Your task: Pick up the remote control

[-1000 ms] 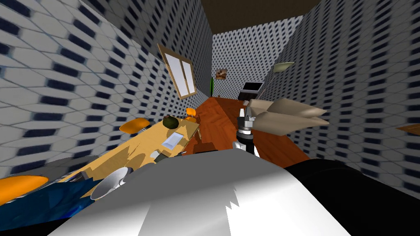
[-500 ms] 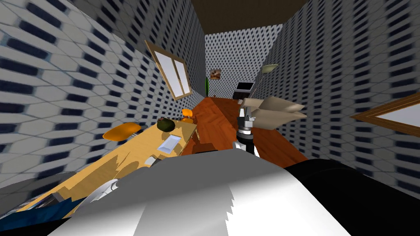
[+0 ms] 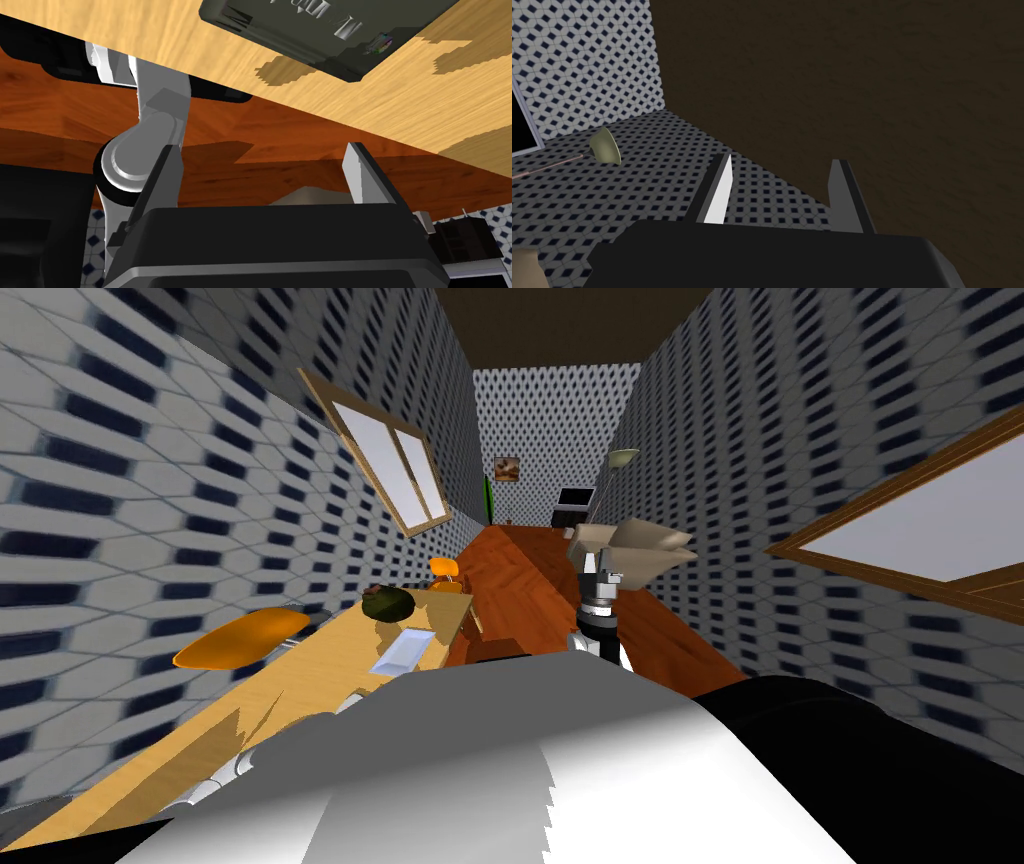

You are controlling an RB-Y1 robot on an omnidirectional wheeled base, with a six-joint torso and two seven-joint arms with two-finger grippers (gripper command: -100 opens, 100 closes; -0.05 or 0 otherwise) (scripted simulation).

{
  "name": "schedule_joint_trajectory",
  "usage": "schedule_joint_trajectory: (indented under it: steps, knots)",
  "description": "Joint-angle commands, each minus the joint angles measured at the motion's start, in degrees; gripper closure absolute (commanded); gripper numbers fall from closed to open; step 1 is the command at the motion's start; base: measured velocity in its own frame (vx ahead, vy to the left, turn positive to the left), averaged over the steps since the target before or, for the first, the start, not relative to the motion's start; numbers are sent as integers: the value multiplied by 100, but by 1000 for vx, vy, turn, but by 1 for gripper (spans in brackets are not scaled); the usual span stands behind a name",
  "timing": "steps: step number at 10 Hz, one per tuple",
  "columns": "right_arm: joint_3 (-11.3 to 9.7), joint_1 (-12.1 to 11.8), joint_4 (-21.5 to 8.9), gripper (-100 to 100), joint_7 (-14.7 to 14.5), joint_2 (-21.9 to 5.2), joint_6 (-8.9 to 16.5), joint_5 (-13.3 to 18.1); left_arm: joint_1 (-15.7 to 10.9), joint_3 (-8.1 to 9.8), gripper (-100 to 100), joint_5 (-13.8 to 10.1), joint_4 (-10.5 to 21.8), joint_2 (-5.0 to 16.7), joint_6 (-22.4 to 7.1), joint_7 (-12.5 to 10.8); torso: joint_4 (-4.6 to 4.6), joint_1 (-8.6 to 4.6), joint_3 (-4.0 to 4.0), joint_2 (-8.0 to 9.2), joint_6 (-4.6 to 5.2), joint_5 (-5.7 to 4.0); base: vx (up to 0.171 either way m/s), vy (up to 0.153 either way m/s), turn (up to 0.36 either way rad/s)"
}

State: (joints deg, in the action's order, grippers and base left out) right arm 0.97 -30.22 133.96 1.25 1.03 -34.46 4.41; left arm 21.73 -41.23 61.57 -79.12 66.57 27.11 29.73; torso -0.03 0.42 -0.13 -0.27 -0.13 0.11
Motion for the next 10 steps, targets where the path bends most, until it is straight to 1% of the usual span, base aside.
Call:
schedule_joint_trajectory:
  steps: [1, 2, 3, 4, 5, 7, 9, 10]
  knots:
    - [0, 0, 0, 0, 0, 0, 0, 0, 108, -140, -100, 245, 161, 164, -229, 161, 0, 0, 0, 0, 0, 0, 2, 47, -225]
    - [0, 1, 0, 0, 0, 0, 0, 0, 142, -251, -100, 434, 345, 279, -357, 287, 0, 0, -1, -2, 3, -1, 8, 75, -386]
    - [0, 1, 0, 0, 0, 0, 0, 0, 142, -251, -100, 434, 345, 279, -357, 287, -1, 10, -3, -6, 6, 0, 3, 74, -164]
    - [0, 0, 0, 0, 0, 0, 0, 0, 176, -355, -100, 607, 515, 370, -480, 407, -1, 8, -4, -6, -1, 2, 7, 67, -213]
    - [0, 0, 0, 0, 0, 0, 0, 0, 176, -355, -100, 607, 515, 370, -480, 407, -1, 7, -4, -8, 3, 1, 9, 48, -104]
    - [0, 0, 0, 0, 0, 0, 0, 0, 237, -544, -100, 905, 805, 480, -703, 617, -2, -2, -6, -11, 2, -1, 12, 54, -233]
    - [0, 0, 0, 0, 0, 0, 0, 0, 287, -697, -100, 1125, 1019, 500, -878, 778, -2, 11, -6, -11, 1, 2, 5, 85, -250]
    - [0, 0, 0, 0, 0, 0, 0, 0, 315, -799, -100, 1252, 1136, 446, -983, 874, -2, 12, -6, -10, 3, 4, 9, 87, -215]
